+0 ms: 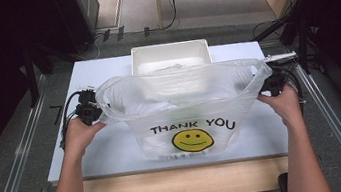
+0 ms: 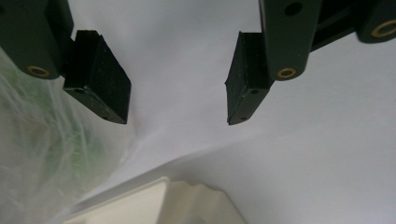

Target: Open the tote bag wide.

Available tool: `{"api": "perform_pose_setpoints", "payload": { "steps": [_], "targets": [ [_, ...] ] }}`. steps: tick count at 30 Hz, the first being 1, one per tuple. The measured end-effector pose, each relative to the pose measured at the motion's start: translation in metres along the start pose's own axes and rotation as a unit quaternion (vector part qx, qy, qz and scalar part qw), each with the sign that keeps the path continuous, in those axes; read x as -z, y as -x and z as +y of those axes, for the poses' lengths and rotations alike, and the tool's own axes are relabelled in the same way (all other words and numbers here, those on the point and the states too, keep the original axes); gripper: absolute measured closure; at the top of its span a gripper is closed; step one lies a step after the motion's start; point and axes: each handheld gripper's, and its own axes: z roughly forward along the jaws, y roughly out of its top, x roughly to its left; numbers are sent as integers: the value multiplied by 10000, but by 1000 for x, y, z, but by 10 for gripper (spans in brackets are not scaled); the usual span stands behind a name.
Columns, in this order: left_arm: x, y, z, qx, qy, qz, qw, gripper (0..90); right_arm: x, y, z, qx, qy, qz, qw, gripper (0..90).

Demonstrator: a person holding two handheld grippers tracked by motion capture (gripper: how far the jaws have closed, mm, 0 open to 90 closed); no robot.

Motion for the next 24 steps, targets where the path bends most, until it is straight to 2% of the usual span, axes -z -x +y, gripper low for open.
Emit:
{"api": "perform_pose_setpoints", "payload": {
  "steps": [1, 3, 8, 12, 19, 22, 24],
  "targets": [
    [0, 0, 0, 0, 0, 0, 10000, 414, 0, 0, 0, 0, 0, 0, 10000, 243],
    [1, -1, 0, 68, -9, -129, 9999, 390, 4, 3, -1, -4, 37, 15, 10000, 265],
    [3, 2, 1, -79, -4, -156, 9998, 389, 10, 7, -2, -39, 61, 133, 9999, 316],
    [5, 3, 2, -15, 20, -217, 9998, 389, 12, 7, -2, -19, 75, 158, 9998, 328],
    [10, 5, 3, -133, -31, -221, 9997, 411, 15, 6, -3, 111, 78, 278, 9995, 402],
    [11, 5, 3, -130, -6, -254, 9996, 416, 15, 4, -2, 117, 24, 257, 9996, 406],
    [12, 5, 3, -143, 7, -287, 9995, 425, 15, 1, 0, 204, -12, 216, 9996, 408]
  ]
}}
